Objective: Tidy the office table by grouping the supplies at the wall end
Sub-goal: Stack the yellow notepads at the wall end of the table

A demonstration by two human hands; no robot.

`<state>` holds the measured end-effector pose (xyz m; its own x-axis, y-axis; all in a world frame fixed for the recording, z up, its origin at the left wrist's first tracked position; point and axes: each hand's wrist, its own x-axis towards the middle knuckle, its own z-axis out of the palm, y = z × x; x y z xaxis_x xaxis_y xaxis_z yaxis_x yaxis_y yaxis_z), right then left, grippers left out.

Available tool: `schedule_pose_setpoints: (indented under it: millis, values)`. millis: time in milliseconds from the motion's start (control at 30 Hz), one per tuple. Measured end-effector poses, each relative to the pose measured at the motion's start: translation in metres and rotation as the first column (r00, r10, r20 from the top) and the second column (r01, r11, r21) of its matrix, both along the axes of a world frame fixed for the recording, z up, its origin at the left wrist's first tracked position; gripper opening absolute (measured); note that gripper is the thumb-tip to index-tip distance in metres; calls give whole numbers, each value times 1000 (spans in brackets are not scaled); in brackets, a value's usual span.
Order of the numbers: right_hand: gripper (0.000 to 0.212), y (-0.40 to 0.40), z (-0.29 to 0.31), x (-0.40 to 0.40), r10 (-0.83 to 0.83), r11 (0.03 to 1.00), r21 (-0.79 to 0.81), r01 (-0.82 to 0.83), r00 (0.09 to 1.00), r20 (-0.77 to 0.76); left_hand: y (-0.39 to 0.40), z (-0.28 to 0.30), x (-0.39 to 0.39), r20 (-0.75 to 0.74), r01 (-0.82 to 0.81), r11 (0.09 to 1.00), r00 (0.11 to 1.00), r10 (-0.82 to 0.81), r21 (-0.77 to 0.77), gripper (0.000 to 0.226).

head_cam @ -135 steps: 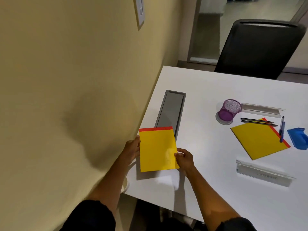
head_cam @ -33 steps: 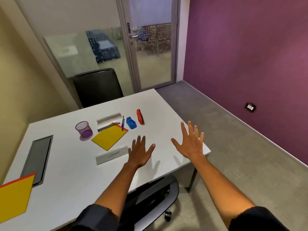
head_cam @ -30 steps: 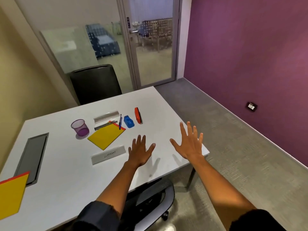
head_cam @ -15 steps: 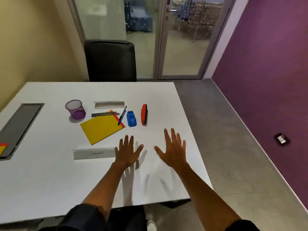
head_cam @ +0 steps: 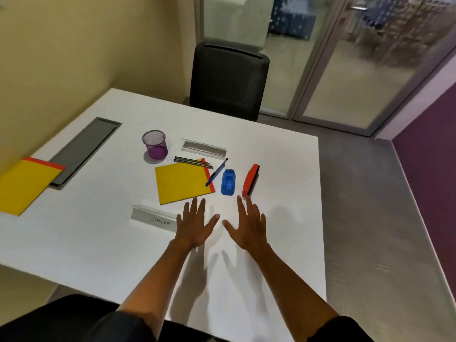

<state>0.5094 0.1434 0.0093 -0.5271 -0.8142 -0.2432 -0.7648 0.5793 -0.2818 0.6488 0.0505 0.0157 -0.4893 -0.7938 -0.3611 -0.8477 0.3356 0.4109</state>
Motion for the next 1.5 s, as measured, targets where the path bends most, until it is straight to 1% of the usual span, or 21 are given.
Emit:
schedule_pose_setpoints:
  millis: [100, 200, 333, 400, 533, 667, 800, 900, 1033, 1133, 1167, 1267, 1400, 1500]
  values:
    - [89, -19, -19, -14, 54, 998, 12, -55, 998, 39, -10, -7, -10, 9, -64, 998, 998, 64, 0, 79]
    - [89, -45, -33, -26, 99, 995, 22, -102, 989, 114, -29, -14, -20, 17, -140, 990, 990, 140, 5, 78]
    - [88, -74, -44, -28, 155, 988, -57, -147, 966, 207, -50, -22, -33, 36, -219, 976, 975, 219, 14, 76]
    - [87, -88, -50, -28, 186, 982, -67, -175, 949, 253, -62, -25, -38, 42, -240, 971, 970, 239, 22, 76]
    - [83, -118, -65, -26, 192, 981, -44, -189, 915, 354, -94, -34, -38, 29, -292, 956, 956, 292, 25, 74]
    - [79, -142, -79, -21, 165, 984, 2, -179, 912, 375, -128, -50, -30, -31, -363, 931, 931, 364, 48, 72]
    - [75, -161, -89, -13, 92, 991, 53, -123, 913, 397, -163, -62, -21, -56, -438, 898, 896, 440, 49, 73]
    - [70, -169, -92, -9, 44, 997, 44, -66, 920, 388, -178, -69, -15, -20, -493, 868, 869, 495, 59, 74]
    - [58, -178, -94, -5, -28, 999, -22, 38, 935, 355, -179, -76, -13, -10, -548, 824, 832, 555, 141, 76]
    - [48, -184, -94, -5, -73, 989, -93, 115, 924, 376, -175, -84, -13, 18, -521, 849, 853, 522, 87, 78]
    - [45, -187, -94, -7, -94, 984, -105, 147, 914, 396, -176, -84, -12, 20, -519, 851, 854, 519, 73, 78]
    - [39, -193, -90, -12, -165, 963, -109, 245, 862, 480, -186, -83, -7, 4, -549, 830, 834, 552, 96, 78]
    - [32, -198, -84, -12, -241, 922, -100, 374, 757, 607, -200, -76, 5, -35, -578, 807, 810, 585, 122, 75]
    - [20, -199, -83, -11, -311, 875, -81, 477, 683, 661, -207, -64, 10, -81, -584, 801, 799, 595, 131, 69]
